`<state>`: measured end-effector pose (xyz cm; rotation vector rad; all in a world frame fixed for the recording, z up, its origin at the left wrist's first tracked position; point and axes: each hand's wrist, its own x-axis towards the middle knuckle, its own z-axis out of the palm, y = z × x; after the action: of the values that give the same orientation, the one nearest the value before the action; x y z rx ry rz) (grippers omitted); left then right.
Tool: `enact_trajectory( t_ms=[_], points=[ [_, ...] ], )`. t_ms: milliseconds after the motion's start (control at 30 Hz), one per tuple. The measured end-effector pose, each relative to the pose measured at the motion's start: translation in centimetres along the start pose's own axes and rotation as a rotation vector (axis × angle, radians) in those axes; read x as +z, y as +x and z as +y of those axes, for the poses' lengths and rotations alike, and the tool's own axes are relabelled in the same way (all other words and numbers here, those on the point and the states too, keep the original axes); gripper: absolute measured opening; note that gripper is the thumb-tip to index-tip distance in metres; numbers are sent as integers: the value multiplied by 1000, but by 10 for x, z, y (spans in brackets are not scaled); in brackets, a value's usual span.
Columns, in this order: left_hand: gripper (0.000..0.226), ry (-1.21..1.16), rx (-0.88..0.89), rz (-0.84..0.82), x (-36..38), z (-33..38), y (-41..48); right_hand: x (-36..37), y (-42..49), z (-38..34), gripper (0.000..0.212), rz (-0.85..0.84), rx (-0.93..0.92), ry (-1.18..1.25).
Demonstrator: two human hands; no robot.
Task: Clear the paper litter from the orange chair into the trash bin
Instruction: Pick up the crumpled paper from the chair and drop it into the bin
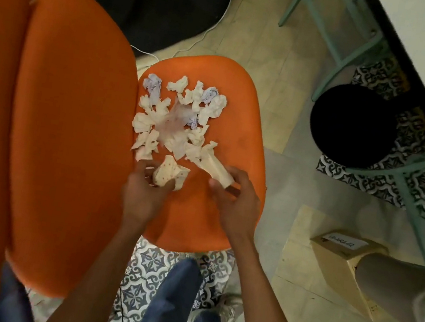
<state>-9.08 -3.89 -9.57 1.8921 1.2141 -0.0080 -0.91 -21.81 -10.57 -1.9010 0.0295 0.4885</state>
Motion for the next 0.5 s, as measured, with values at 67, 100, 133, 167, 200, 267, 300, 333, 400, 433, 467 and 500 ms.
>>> enact_trajectory(
  t_ms=[67,100,133,167,200,267,300,333,400,433,467,500],
  points=[
    [56,-18,47,1,-1,15,-28,-29,-24,-11,39,22,21,75],
    [53,-49,50,-5,-1,22,-40,-41,-36,-15,40,31,33,107],
    [51,-91,53,-16,0,30,-56,-57,-51,-19,41,47,37,140],
    [49,-132,54,-28,2,39,-74,-74,-66,-21,41,60,42,180],
    [47,-167,53,-39,3,44,-88,-86,-78,-22,41,64,55,229],
    [42,-225,71,-76,7,52,-115,-112,-103,-22,41,80,72,319],
    [39,-240,83,-94,9,56,-128,-124,-114,-22,41,92,80,349],
    [36,-243,99,-117,12,62,-147,-141,-130,-23,40,105,86,379],
    [31,-241,130,-139,17,69,-174,-165,-152,-23,38,115,108,448],
    [29,-240,147,-147,19,74,-189,-177,-164,-22,37,126,118,487],
    [28,-234,166,-163,23,79,-206,-192,-177,-22,36,133,123,534],
    [28,-230,176,-175,25,82,-219,-202,-187,-21,36,141,132,571]
  ],
)
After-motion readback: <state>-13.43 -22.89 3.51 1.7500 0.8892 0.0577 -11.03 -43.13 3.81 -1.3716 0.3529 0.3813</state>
